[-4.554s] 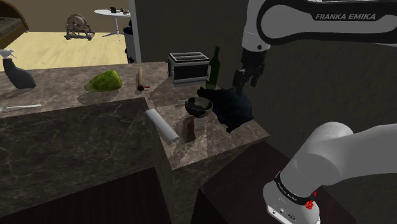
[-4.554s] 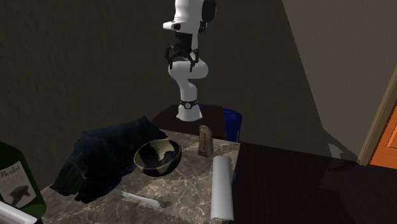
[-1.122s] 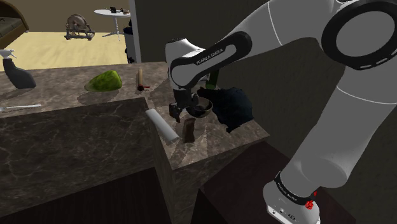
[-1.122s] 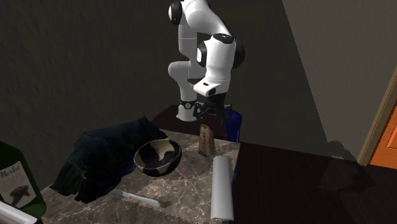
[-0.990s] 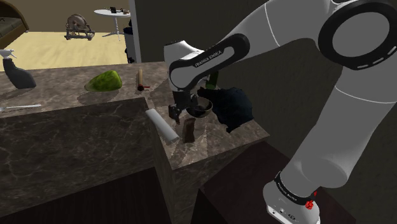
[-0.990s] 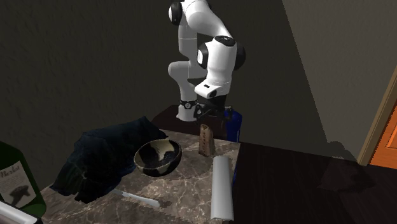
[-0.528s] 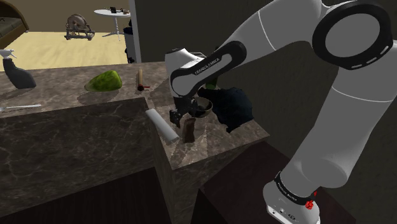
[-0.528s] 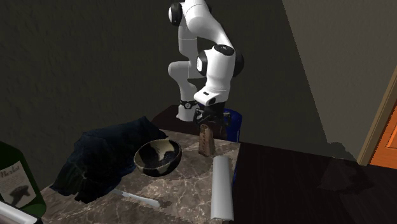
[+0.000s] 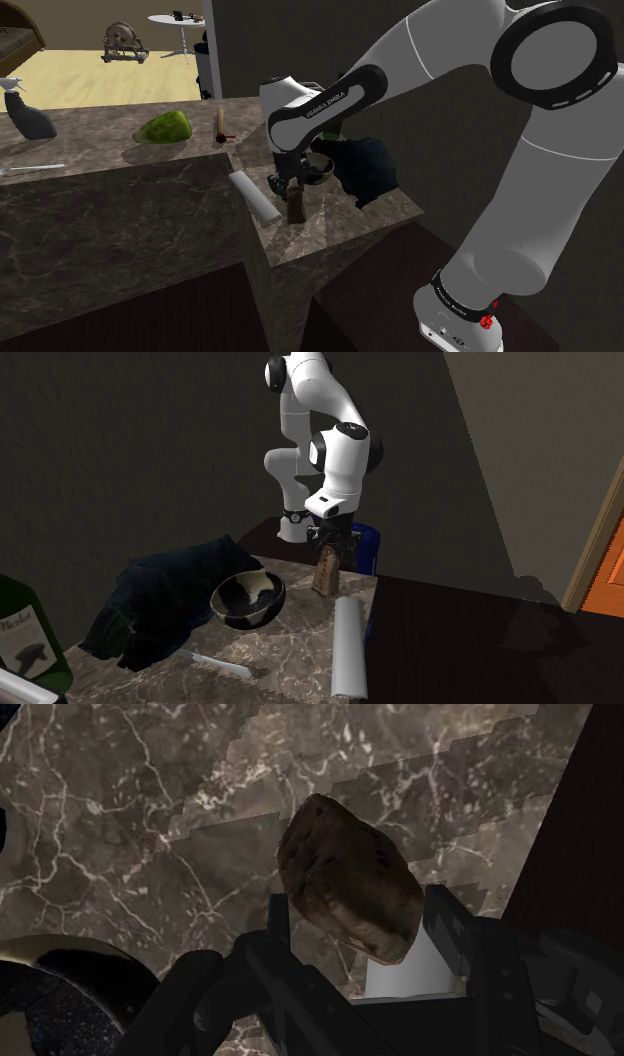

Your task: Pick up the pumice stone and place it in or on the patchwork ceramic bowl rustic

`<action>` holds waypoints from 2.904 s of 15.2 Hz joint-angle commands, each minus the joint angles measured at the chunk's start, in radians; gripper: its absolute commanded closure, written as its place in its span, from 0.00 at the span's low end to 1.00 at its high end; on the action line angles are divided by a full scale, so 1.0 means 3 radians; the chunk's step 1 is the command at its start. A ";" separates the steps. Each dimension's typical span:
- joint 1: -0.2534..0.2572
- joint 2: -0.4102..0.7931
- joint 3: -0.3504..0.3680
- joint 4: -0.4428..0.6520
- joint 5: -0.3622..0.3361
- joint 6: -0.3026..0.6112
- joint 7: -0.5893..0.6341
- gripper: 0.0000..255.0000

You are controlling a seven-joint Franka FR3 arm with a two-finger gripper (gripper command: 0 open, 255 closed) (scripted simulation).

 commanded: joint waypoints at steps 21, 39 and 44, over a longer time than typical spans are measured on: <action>-0.0008 -0.0336 0.0014 0.0251 0.0089 -0.0581 -0.0084 1.00; -0.0011 -0.0581 0.0015 0.0783 0.0145 -0.1352 -0.0156 1.00; -0.0156 -0.0454 -0.0128 0.1039 0.0075 -0.1465 -0.0433 1.00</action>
